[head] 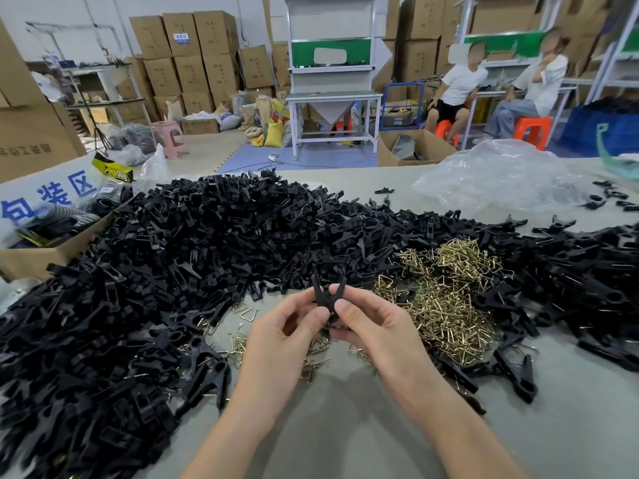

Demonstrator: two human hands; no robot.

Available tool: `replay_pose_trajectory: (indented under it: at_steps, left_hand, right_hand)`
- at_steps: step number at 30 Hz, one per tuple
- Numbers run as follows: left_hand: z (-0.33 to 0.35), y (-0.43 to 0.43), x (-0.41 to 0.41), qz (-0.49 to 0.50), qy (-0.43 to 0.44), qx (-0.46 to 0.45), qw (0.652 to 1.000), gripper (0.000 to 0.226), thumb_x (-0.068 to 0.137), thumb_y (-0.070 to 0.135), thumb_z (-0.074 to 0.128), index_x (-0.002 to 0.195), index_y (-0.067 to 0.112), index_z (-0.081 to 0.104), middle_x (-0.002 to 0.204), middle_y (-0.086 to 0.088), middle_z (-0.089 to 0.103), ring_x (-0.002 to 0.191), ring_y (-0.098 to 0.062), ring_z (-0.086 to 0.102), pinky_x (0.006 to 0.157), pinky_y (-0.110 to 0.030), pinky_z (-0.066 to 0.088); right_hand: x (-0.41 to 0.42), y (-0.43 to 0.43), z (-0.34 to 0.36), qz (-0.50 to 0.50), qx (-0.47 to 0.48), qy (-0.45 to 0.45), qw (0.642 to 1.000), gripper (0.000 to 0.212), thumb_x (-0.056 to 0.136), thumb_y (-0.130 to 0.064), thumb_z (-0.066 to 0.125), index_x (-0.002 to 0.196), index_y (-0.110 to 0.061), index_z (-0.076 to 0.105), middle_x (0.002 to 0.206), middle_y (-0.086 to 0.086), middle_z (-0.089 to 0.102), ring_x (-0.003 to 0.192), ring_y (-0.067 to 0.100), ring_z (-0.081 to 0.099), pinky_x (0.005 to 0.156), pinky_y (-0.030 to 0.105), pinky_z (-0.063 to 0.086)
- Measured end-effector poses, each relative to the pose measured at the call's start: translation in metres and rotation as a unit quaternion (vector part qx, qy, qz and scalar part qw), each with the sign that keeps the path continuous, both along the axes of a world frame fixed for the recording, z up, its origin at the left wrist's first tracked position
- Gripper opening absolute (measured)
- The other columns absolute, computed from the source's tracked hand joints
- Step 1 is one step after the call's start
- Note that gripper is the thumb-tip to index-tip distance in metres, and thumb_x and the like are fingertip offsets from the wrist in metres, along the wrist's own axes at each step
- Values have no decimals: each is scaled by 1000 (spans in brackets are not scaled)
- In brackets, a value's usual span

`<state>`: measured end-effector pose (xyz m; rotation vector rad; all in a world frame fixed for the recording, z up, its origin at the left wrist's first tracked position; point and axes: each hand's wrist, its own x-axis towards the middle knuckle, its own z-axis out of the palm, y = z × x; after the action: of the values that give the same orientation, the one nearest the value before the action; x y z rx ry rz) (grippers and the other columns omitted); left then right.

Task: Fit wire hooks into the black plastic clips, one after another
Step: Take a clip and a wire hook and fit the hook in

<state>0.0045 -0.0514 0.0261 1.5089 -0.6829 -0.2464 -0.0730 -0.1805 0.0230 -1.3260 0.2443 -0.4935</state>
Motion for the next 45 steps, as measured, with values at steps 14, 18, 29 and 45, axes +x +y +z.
replay_pose_trajectory:
  at_steps: [14,18,29,45]
  left_hand:
    - [-16,-5,-7,48,-158,117,979,33,102,21,53,129,37,62,96,29,69,89,8,64,76,-8,46]
    - [-11,5,1,57,-180,145,971,43,101,26,52,136,51,45,81,28,68,68,5,63,62,-9,45]
    - [-14,25,20,-23,-328,417,848,32,91,66,48,115,46,55,109,28,42,113,-2,40,97,-24,32]
    - [-16,21,30,106,-343,428,830,18,103,45,42,98,35,57,97,19,55,111,-9,47,100,-22,16]
  right_hand:
    - [5,3,-13,6,-89,-8,996,25,98,-18,63,120,-29,70,112,-9,76,105,10,71,87,23,57]
    - [3,5,-12,-4,-132,-10,991,24,101,-24,59,111,-42,72,109,-10,76,103,9,71,91,24,56]
    - [7,-6,-16,-94,-63,-1,994,30,103,-11,53,130,-19,63,103,-8,74,90,8,70,86,24,57]
    - [8,-4,-19,-84,-75,20,993,30,103,-11,53,129,-21,64,103,-7,75,87,5,70,82,21,56]
